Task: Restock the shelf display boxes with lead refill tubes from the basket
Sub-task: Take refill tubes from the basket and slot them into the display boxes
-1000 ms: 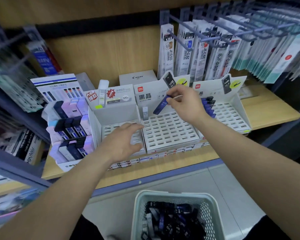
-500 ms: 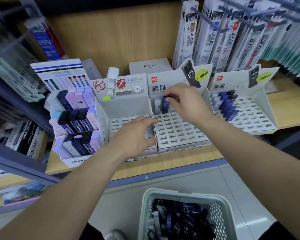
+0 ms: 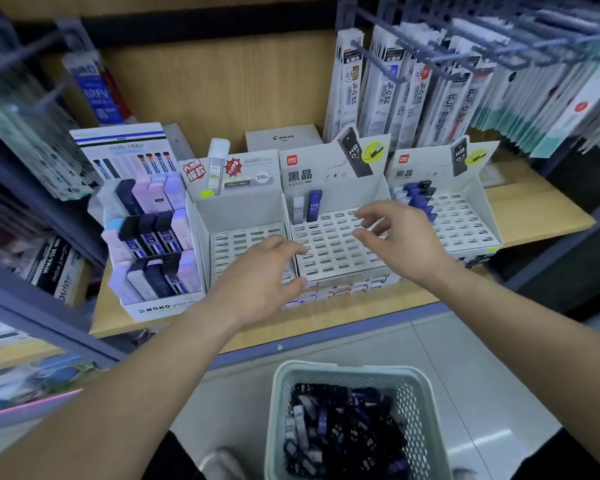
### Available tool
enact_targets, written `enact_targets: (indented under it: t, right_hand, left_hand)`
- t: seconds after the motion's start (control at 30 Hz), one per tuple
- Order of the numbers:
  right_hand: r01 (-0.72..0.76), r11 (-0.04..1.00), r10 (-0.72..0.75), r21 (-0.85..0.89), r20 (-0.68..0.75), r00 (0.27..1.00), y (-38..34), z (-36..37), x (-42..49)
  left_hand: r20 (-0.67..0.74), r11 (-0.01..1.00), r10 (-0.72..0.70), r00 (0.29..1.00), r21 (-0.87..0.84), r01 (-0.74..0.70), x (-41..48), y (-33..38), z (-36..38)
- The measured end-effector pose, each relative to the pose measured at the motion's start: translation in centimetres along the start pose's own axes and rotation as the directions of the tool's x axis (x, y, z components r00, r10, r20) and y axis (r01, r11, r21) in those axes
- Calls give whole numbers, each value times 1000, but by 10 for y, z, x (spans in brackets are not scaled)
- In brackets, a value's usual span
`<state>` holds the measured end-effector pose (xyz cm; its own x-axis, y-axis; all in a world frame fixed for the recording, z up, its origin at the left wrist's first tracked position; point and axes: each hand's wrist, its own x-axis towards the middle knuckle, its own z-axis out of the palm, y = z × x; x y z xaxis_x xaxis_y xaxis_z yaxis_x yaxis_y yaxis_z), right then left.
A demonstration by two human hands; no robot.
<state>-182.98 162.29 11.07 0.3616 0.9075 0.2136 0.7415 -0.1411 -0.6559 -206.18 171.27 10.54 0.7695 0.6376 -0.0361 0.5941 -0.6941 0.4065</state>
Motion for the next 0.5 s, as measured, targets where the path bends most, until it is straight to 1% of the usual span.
enact_targets:
  t: [0.07, 0.17, 0.27, 0.33, 0.4, 0.5]
  right_hand:
    - [-77, 997, 76, 8, 65, 995, 6, -8, -31]
    - [-182, 983, 181, -11, 164, 970, 24, -12, -81]
    - [-254, 961, 275, -112, 254, 927, 52, -2, -133]
    - [-269, 938, 329, -219, 314, 891, 74, 7, -168]
    - [-302, 902, 399, -309, 330, 856, 97, 16, -199]
    - [-468, 820, 556, -328, 267, 787, 127, 31, -234]
  left_hand:
    - [30, 999, 37, 999, 16, -37, -17, 9, 6]
    - [159, 999, 43, 986, 22, -47, -45, 14, 29]
    - [316, 998, 18, 949, 51, -36, -71, 10, 71]
    - [410, 999, -13, 912, 39, -4, -85, 11, 104]
    - [473, 999, -37, 880, 19, 32, -94, 13, 138]
    - [519, 995, -87, 850, 4, 100, -99, 16, 188]
